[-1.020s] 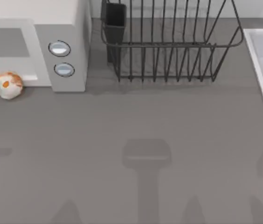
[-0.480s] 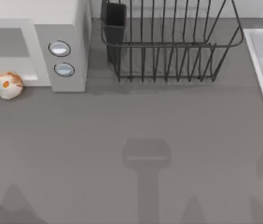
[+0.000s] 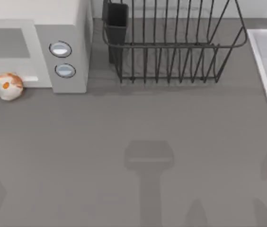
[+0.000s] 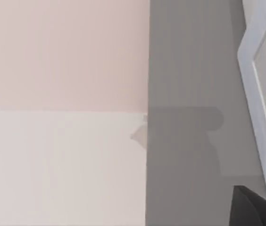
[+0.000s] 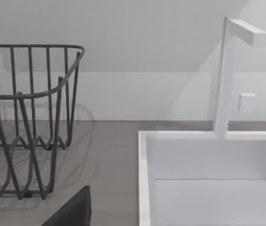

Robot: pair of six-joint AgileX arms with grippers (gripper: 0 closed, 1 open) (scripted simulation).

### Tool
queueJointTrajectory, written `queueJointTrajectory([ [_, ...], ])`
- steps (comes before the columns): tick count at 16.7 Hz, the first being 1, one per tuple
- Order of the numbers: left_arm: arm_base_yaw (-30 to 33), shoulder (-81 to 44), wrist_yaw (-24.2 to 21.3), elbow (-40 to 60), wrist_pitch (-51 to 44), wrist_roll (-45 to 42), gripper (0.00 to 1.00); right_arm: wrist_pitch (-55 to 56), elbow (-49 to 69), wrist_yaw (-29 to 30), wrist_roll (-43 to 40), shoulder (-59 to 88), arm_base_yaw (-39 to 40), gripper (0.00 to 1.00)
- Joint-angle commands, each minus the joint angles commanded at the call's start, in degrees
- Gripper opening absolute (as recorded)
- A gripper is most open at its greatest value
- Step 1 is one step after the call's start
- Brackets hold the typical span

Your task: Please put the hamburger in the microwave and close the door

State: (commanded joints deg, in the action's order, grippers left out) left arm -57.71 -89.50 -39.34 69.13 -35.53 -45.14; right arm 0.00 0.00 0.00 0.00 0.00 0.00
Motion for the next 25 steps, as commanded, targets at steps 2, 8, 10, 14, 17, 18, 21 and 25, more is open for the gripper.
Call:
queueJointTrajectory([
  [2,-1.13,-5.35,0.58,4.65,-4.23,-4.1,0.0,0.0,0.0,0.0,0.0,0.0,0.0,1.0],
  [8,-1.82,-8.82,1.12,7.7,-7.29,-7.05,0.0,0.0,0.0,0.0,0.0,0.0,0.0,1.0],
  [10,-1.51,-8.74,1.12,7.36,-6.98,-6.96,0.0,0.0,0.0,0.0,0.0,0.0,0.0,1.0],
  [14,-1.55,-11.35,1.11,2.05,-0.82,-6.55,0.0,0.0,0.0,0.0,0.0,0.0,0.0,1.0],
  [17,-1.78,-13.82,1.03,-3.25,8.53,-6.74,0.0,0.0,0.0,0.0,0.0,0.0,0.0,1.0],
  [18,-1.83,-14.49,1.03,-4.8,11.03,-6.88,0.0,0.0,0.0,0.0,0.0,0.0,0.0,1.0],
  [21,-1.98,-15.93,0.99,-7.49,14.85,-7.33,0.0,0.0,0.0,0.0,0.0,0.0,0.0,1.0],
  [25,-1.72,-15.74,0.96,-7.5,14.78,-7.31,0.0,0.0,0.0,0.0,0.0,0.0,0.0,1.0],
])
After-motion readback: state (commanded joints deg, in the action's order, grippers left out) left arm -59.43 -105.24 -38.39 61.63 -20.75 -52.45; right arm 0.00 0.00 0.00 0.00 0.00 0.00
